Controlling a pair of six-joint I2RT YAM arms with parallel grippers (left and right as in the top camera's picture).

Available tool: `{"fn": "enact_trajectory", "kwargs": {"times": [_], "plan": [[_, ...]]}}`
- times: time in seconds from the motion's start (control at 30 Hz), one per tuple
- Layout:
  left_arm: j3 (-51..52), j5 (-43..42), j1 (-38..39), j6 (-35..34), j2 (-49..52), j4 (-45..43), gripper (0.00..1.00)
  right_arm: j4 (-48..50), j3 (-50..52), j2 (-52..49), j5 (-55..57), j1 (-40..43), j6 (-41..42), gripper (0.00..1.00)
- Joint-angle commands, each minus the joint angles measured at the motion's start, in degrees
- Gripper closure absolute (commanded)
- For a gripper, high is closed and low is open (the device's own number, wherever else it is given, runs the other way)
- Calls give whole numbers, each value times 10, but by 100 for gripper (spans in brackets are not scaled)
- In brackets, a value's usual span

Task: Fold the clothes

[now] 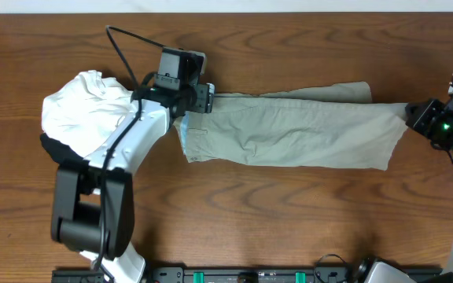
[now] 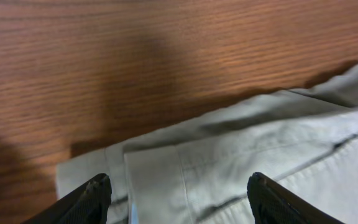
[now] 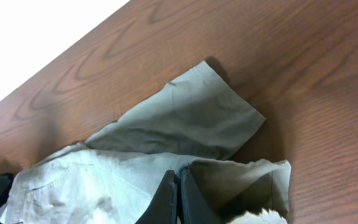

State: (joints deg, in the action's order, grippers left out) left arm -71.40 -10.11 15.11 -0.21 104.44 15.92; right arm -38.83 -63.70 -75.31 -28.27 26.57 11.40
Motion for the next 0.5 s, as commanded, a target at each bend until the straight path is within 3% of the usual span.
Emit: {"fn": "enact_trajectory", "kwargs": {"times": [0.0,0.3,0.47], "plan": [[-11,-13,-3,-7,24,-17,27,0,-14,5,-7,4,-12,99],[-11,-14,-3,-7,73,-43,28,2,-14,5,-6,4,-12,99],[-11,-14,-3,-8,75,-49,43,2,-14,5,-4,4,-12,99]]}}
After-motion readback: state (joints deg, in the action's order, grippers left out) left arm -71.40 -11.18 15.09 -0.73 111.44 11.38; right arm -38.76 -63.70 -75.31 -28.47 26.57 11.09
